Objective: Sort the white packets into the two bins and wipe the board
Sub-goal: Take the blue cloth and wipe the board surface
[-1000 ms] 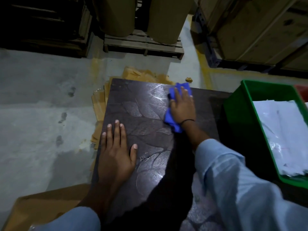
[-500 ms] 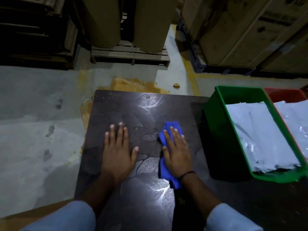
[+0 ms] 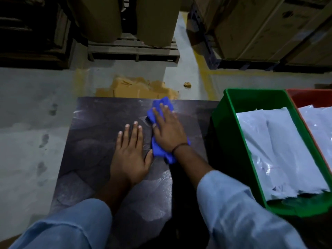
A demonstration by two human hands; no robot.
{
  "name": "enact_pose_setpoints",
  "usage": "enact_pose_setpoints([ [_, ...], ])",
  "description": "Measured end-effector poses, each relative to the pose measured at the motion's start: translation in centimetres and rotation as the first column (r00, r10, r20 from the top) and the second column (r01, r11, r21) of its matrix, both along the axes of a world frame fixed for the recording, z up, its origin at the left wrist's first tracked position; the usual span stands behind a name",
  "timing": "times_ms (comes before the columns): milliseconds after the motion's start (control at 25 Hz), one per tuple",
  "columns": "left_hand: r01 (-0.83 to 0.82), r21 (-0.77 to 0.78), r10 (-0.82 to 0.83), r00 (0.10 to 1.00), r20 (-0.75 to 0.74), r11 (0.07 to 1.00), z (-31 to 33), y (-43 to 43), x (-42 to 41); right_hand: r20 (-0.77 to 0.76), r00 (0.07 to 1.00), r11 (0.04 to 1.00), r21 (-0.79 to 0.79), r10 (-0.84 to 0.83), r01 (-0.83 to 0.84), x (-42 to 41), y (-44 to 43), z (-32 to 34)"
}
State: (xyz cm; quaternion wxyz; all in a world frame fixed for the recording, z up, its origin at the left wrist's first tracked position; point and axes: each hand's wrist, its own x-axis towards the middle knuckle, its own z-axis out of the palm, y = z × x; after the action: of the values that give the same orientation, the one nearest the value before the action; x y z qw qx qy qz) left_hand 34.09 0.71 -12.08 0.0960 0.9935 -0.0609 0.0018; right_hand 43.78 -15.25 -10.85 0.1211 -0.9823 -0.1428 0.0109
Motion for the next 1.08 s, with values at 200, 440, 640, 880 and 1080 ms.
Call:
enact_pose_setpoints([
  [200,-0.005,-0.009,0.005,1.0,-0.007,1.0,0.3,0.1,0.1,0.019,0.936,0.935,-0.032,-0.352,0.352,4.1,-6.5,0.3],
  [440,-0.018,-0.014,0.018,1.0,-0.005,1.0,0.4,0.1,0.1,0.058,0.989,0.99,-0.014,-0.136,0.137,-3.2,-2.6,0.0],
  [640,-0.022,0.008,0.022,1.0,-0.008,1.0,0.3,0.2,0.2,0.026,0.924,0.925,0.001,-0.381,0.381,4.4,-5.2,0.7],
  [880,-0.024,-0.024,0.024,1.0,0.003,0.999,0.1,0.2,0.1,0.075,0.991,0.985,0.143,-0.108,0.097,-11.2,-2.9,0.6],
  [1080,-0.022,-0.009,0.022,1.0,-0.008,1.0,0.0,0.2,0.1,0.122,0.952,0.955,0.133,-0.282,0.266,-3.9,-4.3,-0.1],
])
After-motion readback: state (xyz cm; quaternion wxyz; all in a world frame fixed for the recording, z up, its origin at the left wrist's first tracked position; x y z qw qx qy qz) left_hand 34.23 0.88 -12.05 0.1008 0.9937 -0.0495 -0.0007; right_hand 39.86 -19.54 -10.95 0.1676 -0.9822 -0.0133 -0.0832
